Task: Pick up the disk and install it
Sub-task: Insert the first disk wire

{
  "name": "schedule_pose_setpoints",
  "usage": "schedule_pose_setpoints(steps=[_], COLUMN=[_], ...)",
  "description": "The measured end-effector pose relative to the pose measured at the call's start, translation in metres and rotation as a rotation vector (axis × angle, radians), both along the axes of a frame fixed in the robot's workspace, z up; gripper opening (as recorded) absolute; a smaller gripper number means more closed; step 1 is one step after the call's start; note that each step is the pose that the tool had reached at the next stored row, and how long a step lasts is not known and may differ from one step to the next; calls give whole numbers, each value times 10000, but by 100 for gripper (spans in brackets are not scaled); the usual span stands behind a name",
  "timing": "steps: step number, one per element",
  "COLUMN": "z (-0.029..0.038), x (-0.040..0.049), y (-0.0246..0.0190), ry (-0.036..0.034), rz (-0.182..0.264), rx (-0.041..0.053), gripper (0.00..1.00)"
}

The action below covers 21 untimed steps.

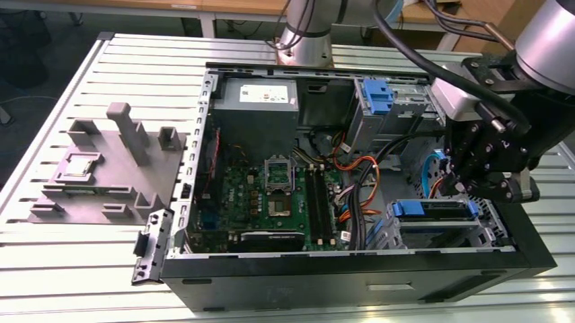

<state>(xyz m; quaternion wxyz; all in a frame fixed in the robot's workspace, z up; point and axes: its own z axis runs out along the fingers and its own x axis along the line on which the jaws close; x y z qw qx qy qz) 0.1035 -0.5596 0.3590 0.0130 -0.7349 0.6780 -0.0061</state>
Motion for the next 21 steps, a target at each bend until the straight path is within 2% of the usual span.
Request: schedule_pose_setpoints(steps=[4,18,21], z=[-1,-2,-3], x=[17,17,28], y=[5,6,6], ry=[-1,-4,-4], rz=[107,2406,2593], rx=[-4,-3,-3], gripper=[10,10,10])
